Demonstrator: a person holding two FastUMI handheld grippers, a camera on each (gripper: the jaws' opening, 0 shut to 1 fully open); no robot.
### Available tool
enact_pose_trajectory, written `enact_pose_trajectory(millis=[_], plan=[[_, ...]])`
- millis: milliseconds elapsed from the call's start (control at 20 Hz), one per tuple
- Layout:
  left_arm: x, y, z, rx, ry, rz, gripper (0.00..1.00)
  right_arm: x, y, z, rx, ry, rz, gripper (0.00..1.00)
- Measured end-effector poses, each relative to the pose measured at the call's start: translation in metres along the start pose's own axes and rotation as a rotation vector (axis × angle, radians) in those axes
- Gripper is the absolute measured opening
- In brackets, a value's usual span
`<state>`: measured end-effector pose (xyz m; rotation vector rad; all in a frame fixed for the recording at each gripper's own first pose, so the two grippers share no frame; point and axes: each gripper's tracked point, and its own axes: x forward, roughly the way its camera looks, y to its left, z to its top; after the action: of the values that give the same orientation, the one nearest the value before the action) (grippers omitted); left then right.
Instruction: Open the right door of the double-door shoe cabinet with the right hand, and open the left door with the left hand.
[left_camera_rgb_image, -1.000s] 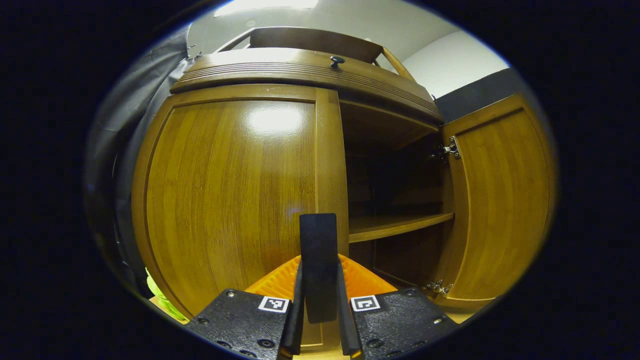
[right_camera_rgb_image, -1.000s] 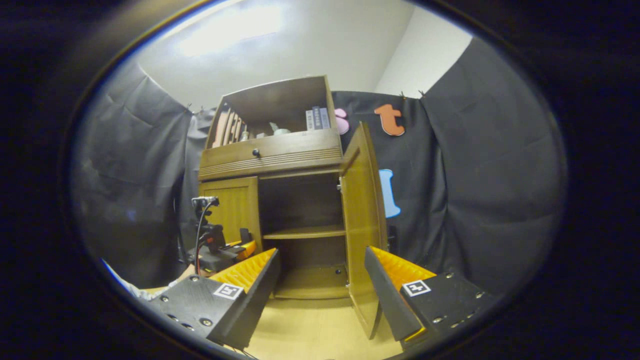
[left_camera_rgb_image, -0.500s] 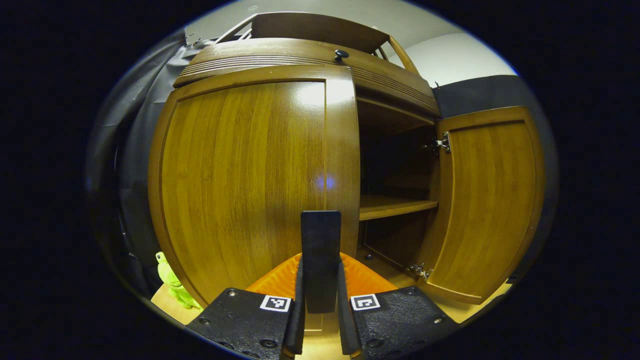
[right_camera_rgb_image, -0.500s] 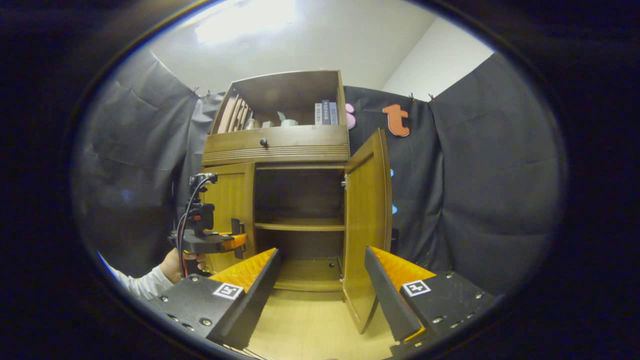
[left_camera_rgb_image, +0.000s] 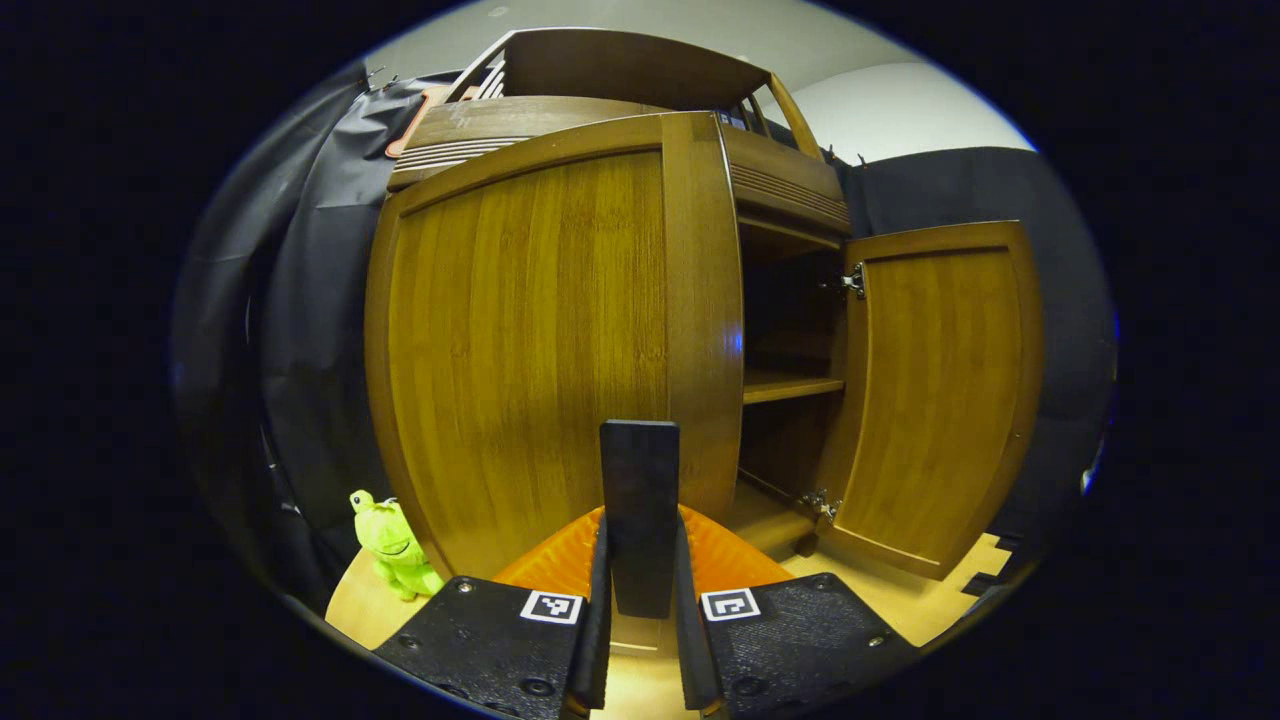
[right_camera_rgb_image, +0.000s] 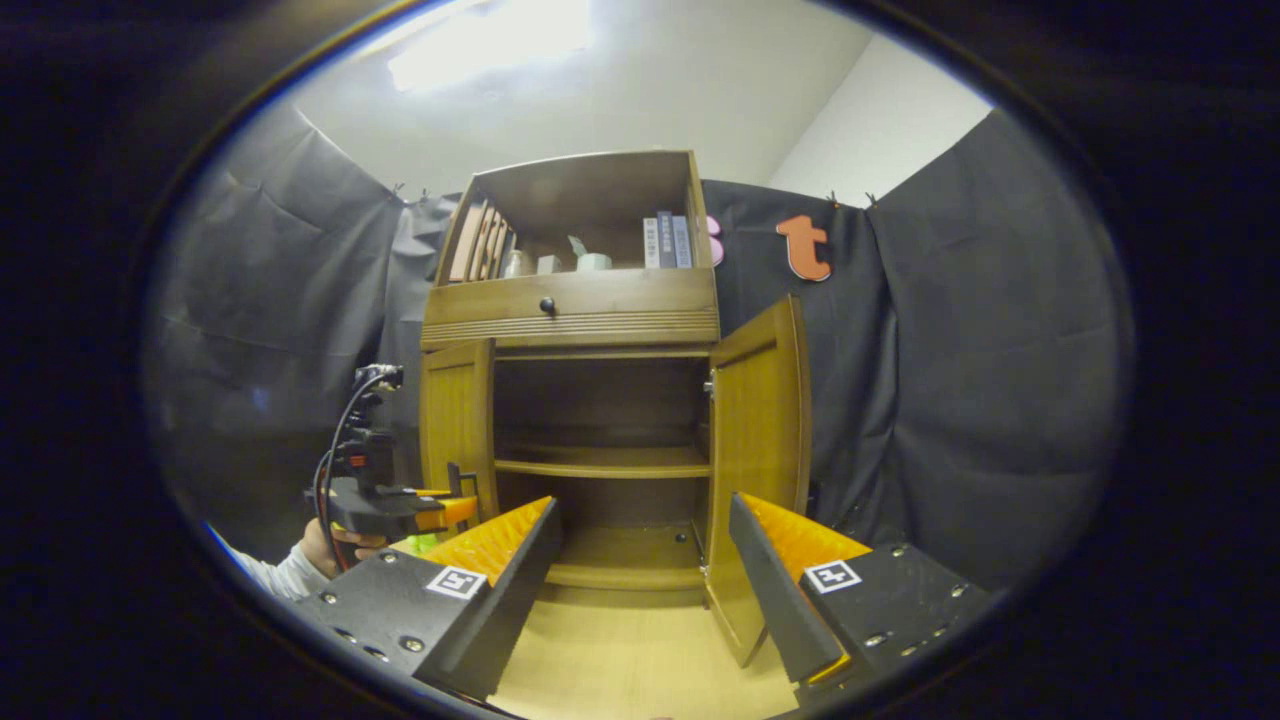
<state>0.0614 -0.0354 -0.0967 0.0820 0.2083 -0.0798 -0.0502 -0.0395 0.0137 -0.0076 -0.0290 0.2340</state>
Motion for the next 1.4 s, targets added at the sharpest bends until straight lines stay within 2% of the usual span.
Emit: enact_pose_trajectory(millis=[100, 150, 200, 250, 350, 400, 550, 650, 1000, 1150, 1250, 1350, 1400], plan=[[-0.019, 0.006, -0.001, 0.010, 0.006, -0.014, 0.30, 0.005, 0.005, 0.001, 0.024, 0.028, 0.007, 1.00], [-0.028, 0.011, -0.002, 0.011, 0.001, -0.019, 0.30, 0.007, 0.008, 0.004, 0.027, 0.037, 0.010, 0.96], [-0.036, 0.016, -0.002, 0.009, -0.004, -0.023, 0.30, 0.008, 0.009, 0.008, 0.024, 0.036, 0.008, 1.00], [-0.044, 0.020, -0.003, 0.010, -0.008, -0.026, 0.29, 0.008, 0.011, 0.012, 0.021, 0.031, 0.012, 0.96], [-0.060, 0.032, -0.005, 0.006, -0.014, -0.023, 0.29, 0.011, 0.018, 0.015, 0.027, 0.028, 0.028, 0.96], [-0.067, 0.037, -0.005, 0.006, -0.017, -0.021, 0.29, 0.017, 0.021, 0.018, 0.028, 0.029, 0.033, 1.00], [-0.083, 0.052, -0.006, -0.002, -0.016, -0.025, 0.28, 0.016, 0.031, 0.014, 0.025, 0.041, 0.046, 1.00], [-0.094, 0.062, -0.007, -0.017, -0.014, -0.017, 0.29, 0.019, 0.039, 0.014, 0.025, 0.041, 0.059, 0.96], [-0.116, 0.095, -0.007, -0.001, -0.028, 0.060, 0.22, 0.022, 0.047, 0.013, 0.031, 0.034, 0.074, 0.96], [-0.121, 0.114, -0.007, -0.003, -0.026, 0.116, 0.21, 0.018, 0.047, 0.003, 0.048, 0.043, 0.079, 0.96], [-0.125, 0.127, -0.007, 0.009, -0.032, 0.164, 0.19, 0.019, 0.051, 0.000, 0.052, 0.046, 0.089, 1.00], [-0.127, 0.138, -0.006, 0.023, -0.037, 0.196, 0.16, 0.019, 0.055, -0.001, 0.049, 0.050, 0.108, 1.00], [-0.128, 0.145, -0.006, 0.019, -0.038, 0.214, 0.16, 0.020, 0.051, 0.000, 0.049, 0.044, 0.103, 0.96]])
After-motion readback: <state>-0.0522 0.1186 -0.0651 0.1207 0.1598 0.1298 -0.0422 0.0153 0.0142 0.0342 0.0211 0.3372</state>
